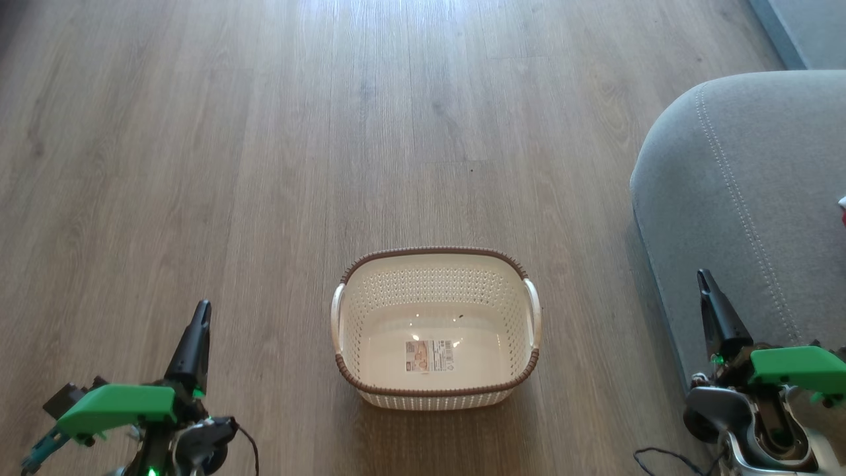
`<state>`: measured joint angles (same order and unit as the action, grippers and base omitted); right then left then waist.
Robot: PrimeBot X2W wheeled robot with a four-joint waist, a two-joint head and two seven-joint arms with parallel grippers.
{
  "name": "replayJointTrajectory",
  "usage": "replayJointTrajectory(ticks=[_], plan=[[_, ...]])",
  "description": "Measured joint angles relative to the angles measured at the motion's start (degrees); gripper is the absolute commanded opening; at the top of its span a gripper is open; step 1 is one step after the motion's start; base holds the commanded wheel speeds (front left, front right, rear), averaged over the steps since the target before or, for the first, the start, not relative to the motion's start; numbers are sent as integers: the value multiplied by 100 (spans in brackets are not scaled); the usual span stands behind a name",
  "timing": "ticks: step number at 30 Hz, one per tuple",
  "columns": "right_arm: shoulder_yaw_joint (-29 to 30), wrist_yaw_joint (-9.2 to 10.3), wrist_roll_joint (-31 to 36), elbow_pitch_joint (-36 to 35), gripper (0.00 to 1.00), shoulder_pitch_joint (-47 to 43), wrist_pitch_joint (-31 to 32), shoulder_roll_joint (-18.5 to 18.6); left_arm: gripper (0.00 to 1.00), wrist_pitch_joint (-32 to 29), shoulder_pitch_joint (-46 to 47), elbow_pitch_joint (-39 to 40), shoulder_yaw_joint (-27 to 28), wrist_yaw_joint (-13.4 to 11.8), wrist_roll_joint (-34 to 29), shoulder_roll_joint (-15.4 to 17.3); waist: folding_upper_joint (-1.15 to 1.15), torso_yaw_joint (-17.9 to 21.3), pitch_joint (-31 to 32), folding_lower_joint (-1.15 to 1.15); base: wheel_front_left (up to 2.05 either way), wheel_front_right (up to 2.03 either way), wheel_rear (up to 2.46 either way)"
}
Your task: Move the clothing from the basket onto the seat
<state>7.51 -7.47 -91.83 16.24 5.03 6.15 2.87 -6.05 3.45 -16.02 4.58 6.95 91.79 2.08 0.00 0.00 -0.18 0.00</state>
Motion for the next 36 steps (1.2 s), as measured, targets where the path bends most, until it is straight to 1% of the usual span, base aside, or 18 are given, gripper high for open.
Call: replayJointTrajectory(ticks=[36], plan=[[0,0,0,0,0,0,0,0,0,0,0,1,0,0,0,0,0,0,0,0,0,0,0]])
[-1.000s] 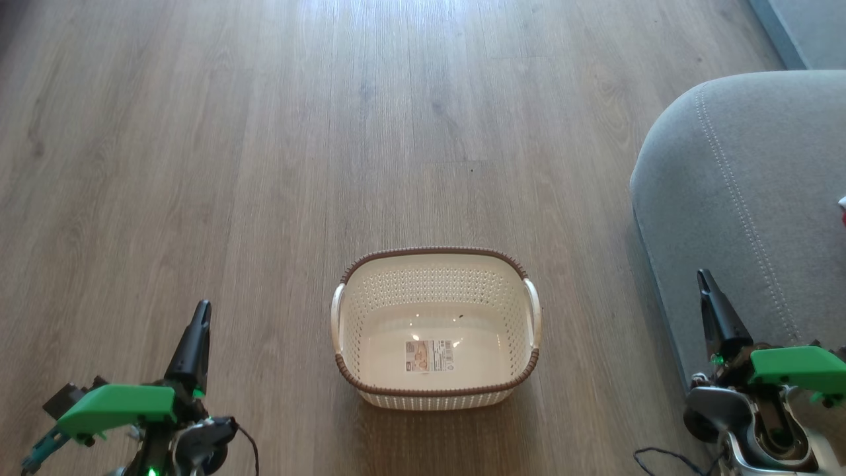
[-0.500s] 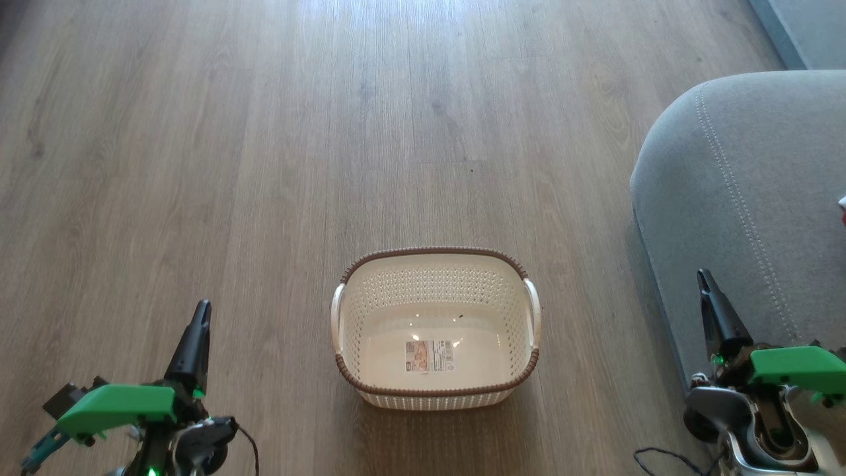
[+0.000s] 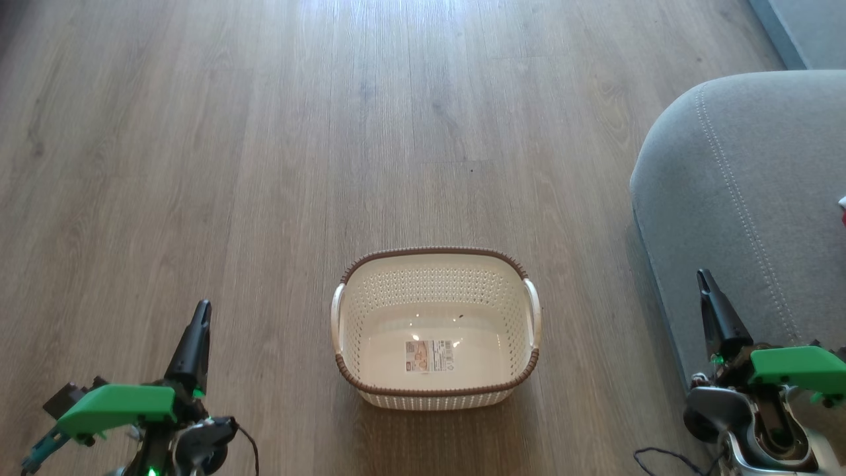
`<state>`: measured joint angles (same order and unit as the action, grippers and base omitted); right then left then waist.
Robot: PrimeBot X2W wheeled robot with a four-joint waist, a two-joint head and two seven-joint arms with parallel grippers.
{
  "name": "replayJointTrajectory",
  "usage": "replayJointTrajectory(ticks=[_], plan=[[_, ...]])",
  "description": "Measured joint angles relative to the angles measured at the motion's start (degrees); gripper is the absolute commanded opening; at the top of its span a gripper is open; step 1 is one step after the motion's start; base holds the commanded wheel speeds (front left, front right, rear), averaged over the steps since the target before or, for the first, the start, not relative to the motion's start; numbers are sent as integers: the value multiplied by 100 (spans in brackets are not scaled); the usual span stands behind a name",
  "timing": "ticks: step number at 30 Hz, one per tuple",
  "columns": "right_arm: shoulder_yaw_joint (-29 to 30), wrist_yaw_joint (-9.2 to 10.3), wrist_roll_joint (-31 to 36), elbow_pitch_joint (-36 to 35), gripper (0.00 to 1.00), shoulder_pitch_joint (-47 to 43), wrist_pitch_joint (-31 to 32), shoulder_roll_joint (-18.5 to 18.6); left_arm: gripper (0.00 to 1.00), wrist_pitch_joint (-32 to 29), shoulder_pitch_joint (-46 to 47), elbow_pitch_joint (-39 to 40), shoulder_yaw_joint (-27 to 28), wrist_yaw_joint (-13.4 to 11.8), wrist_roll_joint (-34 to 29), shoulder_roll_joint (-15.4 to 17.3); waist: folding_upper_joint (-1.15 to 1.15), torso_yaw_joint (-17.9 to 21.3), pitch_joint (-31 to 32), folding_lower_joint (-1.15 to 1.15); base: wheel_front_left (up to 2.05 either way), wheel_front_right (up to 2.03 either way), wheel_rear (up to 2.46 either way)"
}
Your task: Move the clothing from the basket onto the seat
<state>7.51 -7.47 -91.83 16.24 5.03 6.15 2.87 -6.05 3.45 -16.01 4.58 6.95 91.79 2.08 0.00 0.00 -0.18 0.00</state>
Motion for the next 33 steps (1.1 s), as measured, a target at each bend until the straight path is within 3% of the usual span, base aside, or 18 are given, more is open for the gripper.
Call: replayJointTrajectory(ticks=[33], plan=[[0,0,0,0,0,0,0,0,0,0,0,0,0,0,0,0,0,0,0,0,0,0,0]])
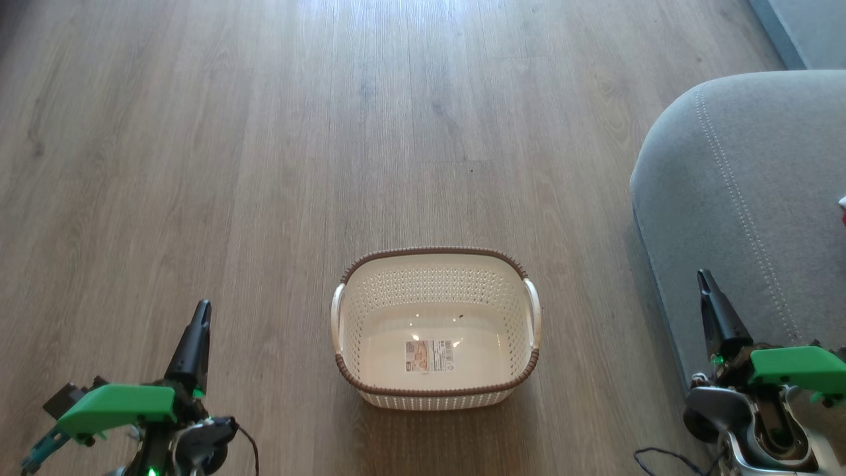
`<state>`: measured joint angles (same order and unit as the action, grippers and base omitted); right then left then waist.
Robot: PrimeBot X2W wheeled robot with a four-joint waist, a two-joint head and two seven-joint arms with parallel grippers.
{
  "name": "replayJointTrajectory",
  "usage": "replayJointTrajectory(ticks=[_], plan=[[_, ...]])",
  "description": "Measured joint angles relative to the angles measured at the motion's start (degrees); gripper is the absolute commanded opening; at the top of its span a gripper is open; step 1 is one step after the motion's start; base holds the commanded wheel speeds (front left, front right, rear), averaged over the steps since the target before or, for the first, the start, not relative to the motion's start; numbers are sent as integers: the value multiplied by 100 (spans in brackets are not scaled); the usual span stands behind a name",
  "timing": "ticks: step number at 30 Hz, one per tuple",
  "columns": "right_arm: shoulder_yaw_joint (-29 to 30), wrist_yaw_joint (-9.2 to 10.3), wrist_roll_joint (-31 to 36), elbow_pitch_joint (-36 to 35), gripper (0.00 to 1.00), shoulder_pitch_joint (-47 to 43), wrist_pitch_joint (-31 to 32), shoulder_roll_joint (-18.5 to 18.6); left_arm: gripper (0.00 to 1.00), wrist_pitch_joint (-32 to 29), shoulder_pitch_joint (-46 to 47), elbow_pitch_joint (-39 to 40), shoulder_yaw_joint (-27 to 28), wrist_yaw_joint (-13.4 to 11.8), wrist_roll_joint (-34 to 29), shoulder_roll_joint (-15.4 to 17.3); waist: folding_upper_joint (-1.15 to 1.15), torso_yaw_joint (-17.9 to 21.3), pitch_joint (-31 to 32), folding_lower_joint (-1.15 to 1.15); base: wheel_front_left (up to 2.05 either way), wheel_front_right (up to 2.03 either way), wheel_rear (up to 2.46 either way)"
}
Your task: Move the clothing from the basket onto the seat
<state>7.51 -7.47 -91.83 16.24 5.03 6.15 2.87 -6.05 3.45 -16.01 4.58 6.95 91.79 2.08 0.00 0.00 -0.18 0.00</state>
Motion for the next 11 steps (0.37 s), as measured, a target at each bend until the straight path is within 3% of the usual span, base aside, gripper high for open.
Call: replayJointTrajectory(ticks=[11], plan=[[0,0,0,0,0,0,0,0,0,0,0,0,0,0,0,0,0,0,0,0,0,0,0]])
